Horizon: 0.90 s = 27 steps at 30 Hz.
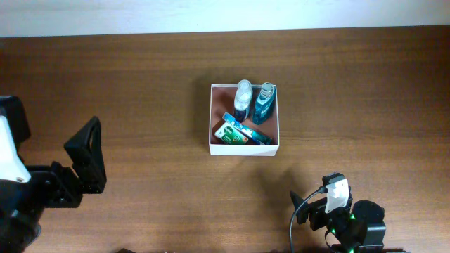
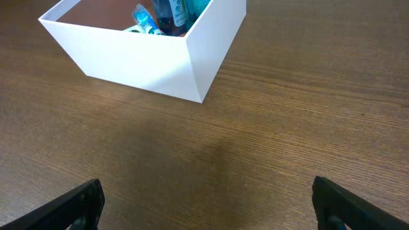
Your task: Pack container
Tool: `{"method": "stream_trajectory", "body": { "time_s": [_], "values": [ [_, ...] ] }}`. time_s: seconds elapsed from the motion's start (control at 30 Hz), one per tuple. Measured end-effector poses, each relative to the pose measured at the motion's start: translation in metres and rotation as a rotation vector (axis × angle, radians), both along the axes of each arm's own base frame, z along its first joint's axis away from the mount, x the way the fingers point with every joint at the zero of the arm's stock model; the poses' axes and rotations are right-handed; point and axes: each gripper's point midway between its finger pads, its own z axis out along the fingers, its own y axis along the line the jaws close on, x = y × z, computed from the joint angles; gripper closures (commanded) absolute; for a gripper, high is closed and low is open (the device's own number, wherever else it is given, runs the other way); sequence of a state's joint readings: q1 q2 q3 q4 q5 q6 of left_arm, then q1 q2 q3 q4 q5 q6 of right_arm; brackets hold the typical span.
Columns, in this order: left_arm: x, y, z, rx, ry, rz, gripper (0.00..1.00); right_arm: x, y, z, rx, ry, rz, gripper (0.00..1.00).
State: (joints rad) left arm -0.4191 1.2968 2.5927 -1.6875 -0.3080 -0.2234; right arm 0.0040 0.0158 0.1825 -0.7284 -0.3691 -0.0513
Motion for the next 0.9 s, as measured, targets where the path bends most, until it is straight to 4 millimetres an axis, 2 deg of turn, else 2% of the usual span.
{"method": "stream_trajectory", "body": {
  "time_s": [0.53, 0.63, 0.8, 0.9],
  "values": [
    [0.0, 0.002, 0.0, 0.02, -0.003, 0.005, 0.01, 0.0, 0.0, 0.0, -0.001, 0.0, 0.0, 0.01],
    [0.0, 0.009, -0.001, 0.053, -0.004, 0.033, 0.01, 0.0, 0.0, 0.0, 0.0, 0.0, 0.0, 0.01],
    [-0.007, 0.038, -0.023, 0.073, 0.045, 0.174, 0.01, 0.0, 0.0, 0.0, 0.0, 0.0, 0.001, 0.01],
    [0.0, 0.046, -0.032, 0.037, -0.01, 0.227, 0.01, 0.0, 0.0, -0.001, 0.0, 0.003, 0.0, 0.01]
  ]
}}
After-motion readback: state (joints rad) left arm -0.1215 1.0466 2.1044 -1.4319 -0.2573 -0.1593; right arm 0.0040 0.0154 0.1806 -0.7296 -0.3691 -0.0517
